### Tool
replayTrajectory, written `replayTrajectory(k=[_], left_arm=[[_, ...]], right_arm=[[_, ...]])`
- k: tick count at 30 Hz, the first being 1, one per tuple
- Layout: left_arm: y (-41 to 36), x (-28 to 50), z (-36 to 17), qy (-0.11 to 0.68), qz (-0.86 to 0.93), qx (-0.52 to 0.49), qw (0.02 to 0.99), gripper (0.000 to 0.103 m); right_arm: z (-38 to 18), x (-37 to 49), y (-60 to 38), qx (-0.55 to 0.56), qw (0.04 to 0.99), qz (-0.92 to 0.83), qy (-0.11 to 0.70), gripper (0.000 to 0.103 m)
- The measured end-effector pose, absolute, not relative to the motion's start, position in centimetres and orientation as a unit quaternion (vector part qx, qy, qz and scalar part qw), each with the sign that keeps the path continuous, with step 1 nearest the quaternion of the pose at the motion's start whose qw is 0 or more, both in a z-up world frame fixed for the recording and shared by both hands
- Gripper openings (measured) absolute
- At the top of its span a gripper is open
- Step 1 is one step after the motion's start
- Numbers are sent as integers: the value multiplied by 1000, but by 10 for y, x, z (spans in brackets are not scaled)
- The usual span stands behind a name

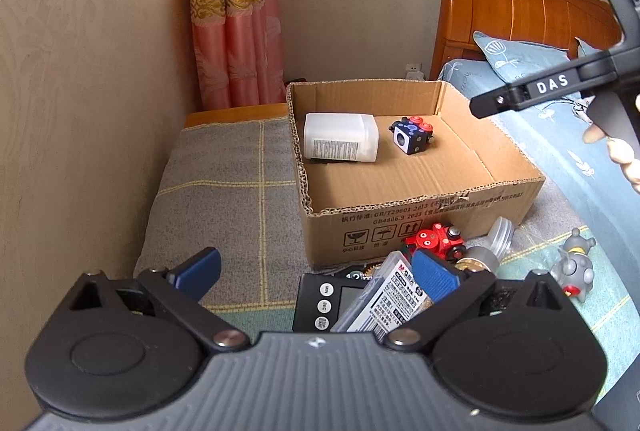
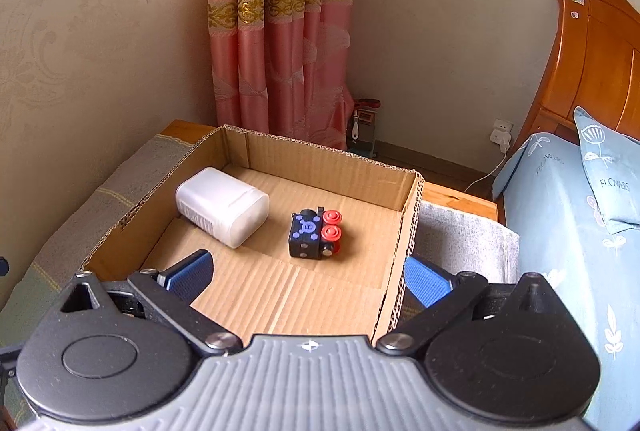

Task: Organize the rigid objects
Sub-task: 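Grasp the mint-green case with the left gripper while the right moves toward the grey toy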

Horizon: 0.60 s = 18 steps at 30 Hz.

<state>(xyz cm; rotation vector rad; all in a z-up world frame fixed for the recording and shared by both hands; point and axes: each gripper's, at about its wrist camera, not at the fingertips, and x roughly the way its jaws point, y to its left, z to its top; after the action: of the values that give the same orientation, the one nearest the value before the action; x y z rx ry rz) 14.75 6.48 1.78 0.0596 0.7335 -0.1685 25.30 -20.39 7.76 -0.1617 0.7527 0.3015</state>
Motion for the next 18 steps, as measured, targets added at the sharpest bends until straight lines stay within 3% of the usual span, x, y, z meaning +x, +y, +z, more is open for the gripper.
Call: replayTrajectory(k=[12, 18], left_arm=[[64, 128, -1, 377, -120, 32, 918, 101], [62, 119, -10, 394, -130, 33, 909, 101]], right_arm=[[21, 173, -257, -60, 905, 136, 398, 103], [-15, 154, -293, 2, 894, 159, 420, 103]])
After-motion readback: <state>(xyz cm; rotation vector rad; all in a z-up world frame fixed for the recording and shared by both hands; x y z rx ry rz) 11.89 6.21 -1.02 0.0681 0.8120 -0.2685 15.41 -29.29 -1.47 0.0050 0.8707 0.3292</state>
